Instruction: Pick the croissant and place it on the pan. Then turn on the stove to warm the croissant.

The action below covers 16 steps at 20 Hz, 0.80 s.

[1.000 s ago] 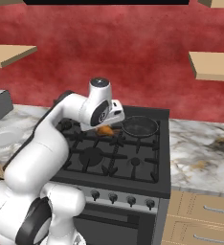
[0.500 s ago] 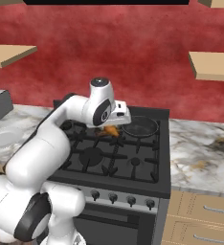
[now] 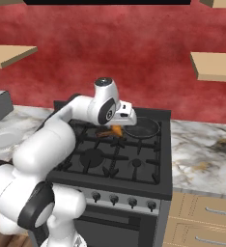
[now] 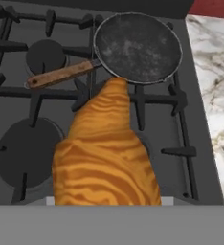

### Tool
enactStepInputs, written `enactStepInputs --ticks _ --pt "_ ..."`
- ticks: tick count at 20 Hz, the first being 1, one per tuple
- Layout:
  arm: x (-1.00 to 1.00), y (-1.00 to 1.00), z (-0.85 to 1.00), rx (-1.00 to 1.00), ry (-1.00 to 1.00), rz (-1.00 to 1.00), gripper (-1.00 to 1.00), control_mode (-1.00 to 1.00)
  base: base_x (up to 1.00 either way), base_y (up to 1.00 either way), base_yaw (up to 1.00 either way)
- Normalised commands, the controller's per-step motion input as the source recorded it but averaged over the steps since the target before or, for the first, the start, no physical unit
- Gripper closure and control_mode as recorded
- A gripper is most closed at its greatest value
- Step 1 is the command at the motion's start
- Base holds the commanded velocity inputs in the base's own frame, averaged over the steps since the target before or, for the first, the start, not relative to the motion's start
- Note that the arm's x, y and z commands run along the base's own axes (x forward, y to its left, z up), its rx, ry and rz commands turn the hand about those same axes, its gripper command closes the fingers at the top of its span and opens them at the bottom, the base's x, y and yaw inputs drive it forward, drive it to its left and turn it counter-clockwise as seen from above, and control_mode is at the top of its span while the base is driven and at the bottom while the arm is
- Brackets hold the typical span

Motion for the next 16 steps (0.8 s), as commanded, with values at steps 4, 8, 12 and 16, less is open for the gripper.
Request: enactStepInputs --ticks 4,8,12,16 --pt "0.3 -0.23 0.0 0.08 0.0 -0.02 1.0 -1.0 0.0 0.0 0.0" --pt "0.34 -0.07 0.0 0.07 0.01 0.0 1.0 -1.0 0.0 0.0 0.0" --pt "0.4 0.0 0.0 0.04 0.04 0.0 1.0 -1.0 0.0 0.0 0.0" --pt "0.41 -0.01 0.0 0.01 0.05 0.0 1.0 -1.0 0.0 0.0 0.0"
